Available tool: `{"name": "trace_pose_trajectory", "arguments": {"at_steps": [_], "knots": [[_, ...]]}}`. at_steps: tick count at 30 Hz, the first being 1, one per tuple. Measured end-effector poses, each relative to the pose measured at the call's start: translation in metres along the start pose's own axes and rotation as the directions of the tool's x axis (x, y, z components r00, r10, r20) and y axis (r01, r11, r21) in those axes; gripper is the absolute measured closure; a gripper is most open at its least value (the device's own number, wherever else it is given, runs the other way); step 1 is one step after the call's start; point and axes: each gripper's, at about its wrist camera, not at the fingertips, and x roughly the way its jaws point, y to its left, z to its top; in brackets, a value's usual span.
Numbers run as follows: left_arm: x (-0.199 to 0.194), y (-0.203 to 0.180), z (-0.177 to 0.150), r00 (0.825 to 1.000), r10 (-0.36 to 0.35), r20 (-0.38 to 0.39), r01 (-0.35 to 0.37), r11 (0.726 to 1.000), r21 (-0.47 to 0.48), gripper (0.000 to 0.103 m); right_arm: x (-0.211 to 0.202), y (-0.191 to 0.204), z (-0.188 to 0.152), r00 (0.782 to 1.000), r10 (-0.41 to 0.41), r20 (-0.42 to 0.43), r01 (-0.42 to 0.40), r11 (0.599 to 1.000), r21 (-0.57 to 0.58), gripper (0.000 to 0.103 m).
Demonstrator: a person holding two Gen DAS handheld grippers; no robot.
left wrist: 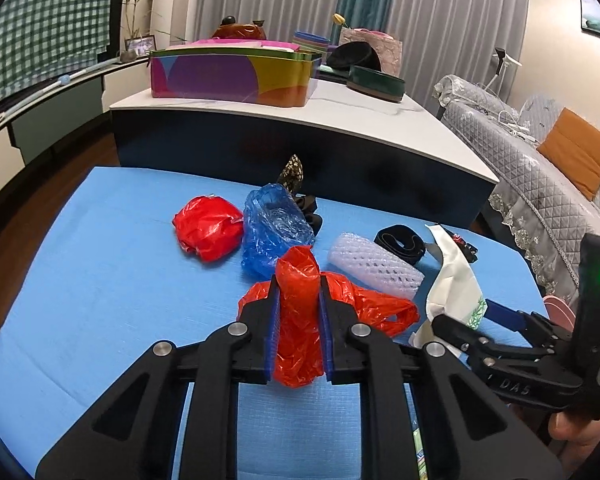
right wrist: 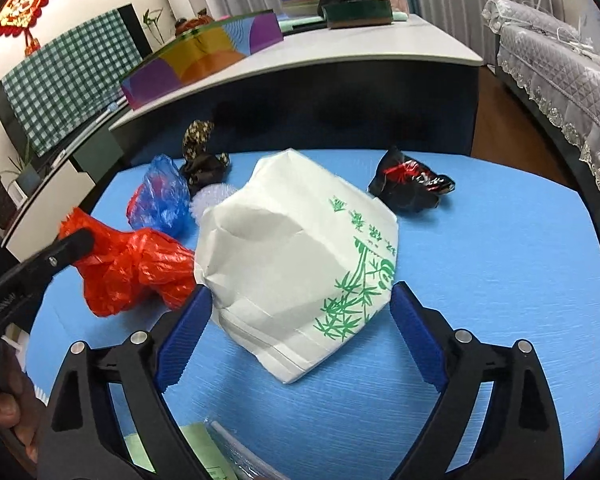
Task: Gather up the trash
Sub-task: 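Grasp the red plastic bag with the left gripper while the right grasps the white paper bag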
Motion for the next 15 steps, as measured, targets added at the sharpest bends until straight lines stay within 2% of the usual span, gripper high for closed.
{"name": "trace_pose_trajectory", "arguments": {"at_steps": [6, 12, 15], "knots": [[0.002, 0.002, -0.001, 1.0, -0.005, -0.011, 0.005, 1.0, -0.008, 0.086, 0.006, 0.014, -0.005, 0.997, -0.063, -0.034, 0.06, 0.994, -0.087, 0.013], [0.003, 0.0, 0.0, 1.0, -0.008, -0.011, 0.008, 1.0, -0.001, 0.086, 0.011, 0.012, -0.011, 0.992, -0.109, -0.064, 0.102, 0.989, -0.11, 0.014], [0.002, -0.001, -0.001, 1.0, -0.01, -0.009, 0.01, 1.0, 0.003, 0.086, 0.006, 0.009, -0.011, 0.993, -0.104, -0.06, 0.097, 0.99, -0.101, 0.03]]}}
